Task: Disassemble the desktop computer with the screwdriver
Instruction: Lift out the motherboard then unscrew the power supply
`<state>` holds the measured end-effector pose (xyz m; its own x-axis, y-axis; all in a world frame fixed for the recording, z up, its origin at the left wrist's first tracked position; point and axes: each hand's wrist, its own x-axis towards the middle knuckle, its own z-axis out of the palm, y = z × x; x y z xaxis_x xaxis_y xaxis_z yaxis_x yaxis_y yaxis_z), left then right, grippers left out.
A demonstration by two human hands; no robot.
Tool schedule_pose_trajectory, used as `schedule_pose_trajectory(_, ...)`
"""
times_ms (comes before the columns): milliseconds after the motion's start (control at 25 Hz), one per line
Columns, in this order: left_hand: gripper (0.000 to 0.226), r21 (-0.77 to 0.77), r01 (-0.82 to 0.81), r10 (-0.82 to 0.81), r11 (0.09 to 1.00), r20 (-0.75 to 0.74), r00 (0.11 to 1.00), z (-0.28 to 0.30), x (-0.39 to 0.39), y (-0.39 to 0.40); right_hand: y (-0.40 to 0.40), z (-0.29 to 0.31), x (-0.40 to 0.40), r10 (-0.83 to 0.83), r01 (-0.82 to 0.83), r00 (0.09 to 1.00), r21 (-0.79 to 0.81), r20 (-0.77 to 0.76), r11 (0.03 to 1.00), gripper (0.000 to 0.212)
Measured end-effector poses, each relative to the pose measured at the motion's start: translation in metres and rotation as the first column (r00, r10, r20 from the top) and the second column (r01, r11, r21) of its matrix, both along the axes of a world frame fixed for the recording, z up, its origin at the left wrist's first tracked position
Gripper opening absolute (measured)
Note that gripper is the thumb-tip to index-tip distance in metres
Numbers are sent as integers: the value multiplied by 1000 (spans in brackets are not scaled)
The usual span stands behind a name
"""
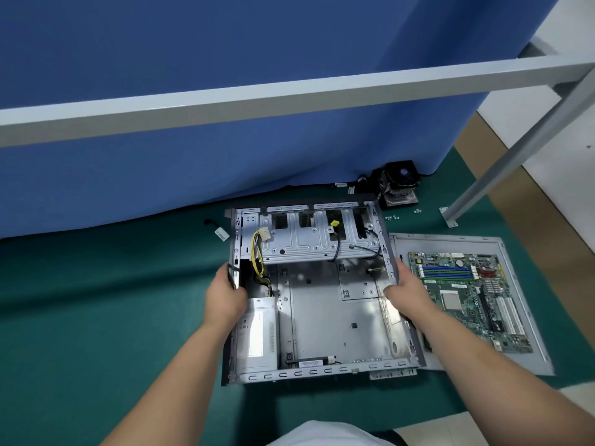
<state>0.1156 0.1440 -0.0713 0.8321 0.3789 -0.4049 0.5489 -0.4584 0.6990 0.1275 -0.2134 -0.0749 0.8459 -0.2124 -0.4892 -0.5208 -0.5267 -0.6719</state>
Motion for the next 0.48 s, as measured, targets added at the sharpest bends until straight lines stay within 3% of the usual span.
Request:
schedule_pose_trajectory(320,59,-12,-44,45,999,45,998,-3,-2,-20,-14,7,28,77,-77,997,-10,16,997,81)
schedule_pose_trajectory(480,81,72,-26,24,997,25,999,1,-4,-34,-18,7,26,159,-158,987,33,-30,987,74)
